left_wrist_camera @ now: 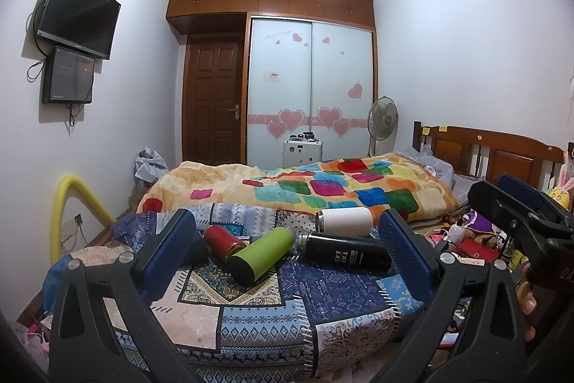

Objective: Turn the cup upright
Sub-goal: 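Reach the right tool down to the black thermos and close around it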

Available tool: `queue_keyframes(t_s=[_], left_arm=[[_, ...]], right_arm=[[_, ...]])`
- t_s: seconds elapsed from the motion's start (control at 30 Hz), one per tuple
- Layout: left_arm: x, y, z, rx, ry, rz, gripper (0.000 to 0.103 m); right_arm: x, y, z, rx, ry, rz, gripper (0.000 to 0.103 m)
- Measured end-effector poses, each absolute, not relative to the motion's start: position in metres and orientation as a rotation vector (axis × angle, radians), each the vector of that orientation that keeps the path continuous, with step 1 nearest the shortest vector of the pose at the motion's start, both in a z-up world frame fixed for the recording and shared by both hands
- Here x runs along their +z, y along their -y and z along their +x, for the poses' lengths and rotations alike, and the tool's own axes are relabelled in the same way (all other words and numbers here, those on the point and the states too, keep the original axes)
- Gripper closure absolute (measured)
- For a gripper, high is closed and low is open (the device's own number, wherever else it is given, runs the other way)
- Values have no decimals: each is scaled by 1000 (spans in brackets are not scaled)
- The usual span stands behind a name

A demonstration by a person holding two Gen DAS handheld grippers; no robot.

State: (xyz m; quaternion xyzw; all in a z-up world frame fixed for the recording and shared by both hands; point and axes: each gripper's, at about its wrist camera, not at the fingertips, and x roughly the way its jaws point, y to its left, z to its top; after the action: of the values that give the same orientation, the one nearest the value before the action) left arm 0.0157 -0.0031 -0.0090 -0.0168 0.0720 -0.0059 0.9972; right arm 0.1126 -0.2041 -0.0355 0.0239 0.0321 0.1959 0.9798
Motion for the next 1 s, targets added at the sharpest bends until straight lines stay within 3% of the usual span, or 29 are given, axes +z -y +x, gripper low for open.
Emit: queue_keyframes(t_s=[0.57, 0.8, 1.0], left_arm=[[-60, -4, 122, -65, -305, -36, 0], [-79, -1, 160, -86, -356, -39, 0], [-98, 2, 184, -81, -392, -16, 0]], right_arm=[[-72, 203, 251, 375, -285, -253, 0], [-118, 189, 329, 404, -566, -328, 0], [-139, 192, 364, 462, -693, -400, 0]])
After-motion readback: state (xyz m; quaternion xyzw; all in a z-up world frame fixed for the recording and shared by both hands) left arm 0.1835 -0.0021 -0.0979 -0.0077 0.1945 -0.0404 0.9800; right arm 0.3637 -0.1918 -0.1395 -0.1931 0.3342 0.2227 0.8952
